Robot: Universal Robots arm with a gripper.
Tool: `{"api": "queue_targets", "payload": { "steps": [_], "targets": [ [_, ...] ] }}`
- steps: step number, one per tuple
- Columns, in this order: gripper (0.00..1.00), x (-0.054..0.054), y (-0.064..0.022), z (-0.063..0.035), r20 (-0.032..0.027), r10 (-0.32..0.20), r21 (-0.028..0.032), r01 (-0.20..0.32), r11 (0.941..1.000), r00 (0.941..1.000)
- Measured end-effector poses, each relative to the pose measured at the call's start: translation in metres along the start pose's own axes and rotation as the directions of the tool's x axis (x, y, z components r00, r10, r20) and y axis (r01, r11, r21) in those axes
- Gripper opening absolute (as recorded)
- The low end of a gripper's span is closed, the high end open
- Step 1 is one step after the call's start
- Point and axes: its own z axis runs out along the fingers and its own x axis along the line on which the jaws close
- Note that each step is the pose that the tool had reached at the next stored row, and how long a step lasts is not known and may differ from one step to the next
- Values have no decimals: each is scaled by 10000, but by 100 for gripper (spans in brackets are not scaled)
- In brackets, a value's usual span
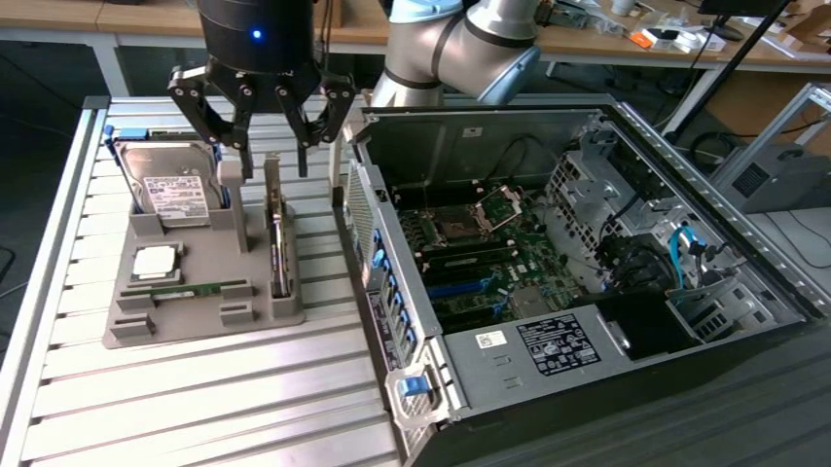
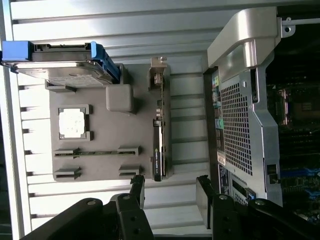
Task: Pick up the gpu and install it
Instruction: 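Pick up the gpu and move the gpu toward the slot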
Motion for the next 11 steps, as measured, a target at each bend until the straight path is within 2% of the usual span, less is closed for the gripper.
{"api": "queue_targets", "payload": {
  "steps": [11],
  "targets": [
    [54,2,-2,55,0,0,0,0,10000,10000]
  ]
}}
